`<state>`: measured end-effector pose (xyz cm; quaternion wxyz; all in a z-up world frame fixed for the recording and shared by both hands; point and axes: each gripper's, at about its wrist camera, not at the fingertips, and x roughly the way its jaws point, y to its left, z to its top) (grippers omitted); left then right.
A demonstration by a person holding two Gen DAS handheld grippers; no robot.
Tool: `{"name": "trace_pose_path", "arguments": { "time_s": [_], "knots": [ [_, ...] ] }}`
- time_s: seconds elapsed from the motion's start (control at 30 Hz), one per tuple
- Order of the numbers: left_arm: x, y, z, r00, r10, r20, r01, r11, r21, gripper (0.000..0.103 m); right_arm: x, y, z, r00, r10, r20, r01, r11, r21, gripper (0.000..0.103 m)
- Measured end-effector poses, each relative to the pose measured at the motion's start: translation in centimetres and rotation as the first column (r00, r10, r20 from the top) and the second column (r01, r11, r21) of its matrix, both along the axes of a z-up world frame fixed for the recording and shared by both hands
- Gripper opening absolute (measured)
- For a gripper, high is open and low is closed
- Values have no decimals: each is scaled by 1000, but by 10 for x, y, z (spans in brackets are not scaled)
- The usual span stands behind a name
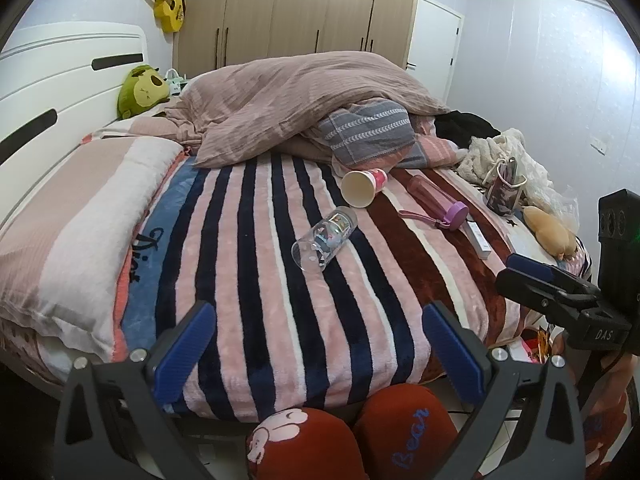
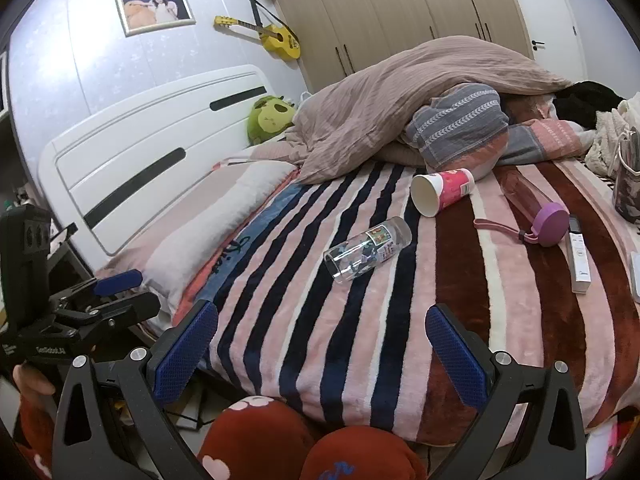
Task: Flip cup upside down
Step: 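Move the left gripper toward the clear plastic cup lying on its side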
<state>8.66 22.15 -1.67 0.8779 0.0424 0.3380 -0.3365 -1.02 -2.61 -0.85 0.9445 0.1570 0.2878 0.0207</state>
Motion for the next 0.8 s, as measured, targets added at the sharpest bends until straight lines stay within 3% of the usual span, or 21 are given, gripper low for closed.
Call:
{"name": "trace_pose_path", "arguments": {
  "time_s": [0.27,0.5,0.8],
  "knots": [
    [-1,-4,-2,1000,-16,-10,16,1000,-10,103,3,-6,-2,1000,6,-12,-6,1000,21,103],
    [17,-11,-6,1000,-7,-24,6,999,-37,102,19,-11,0,1000,17,-24,-17,999,28,103],
    [53,-30,-17,999,9,-38,-9,1000,-6,102,40,-34,-15,999,11,-43,-8,998,68,103]
  ]
}}
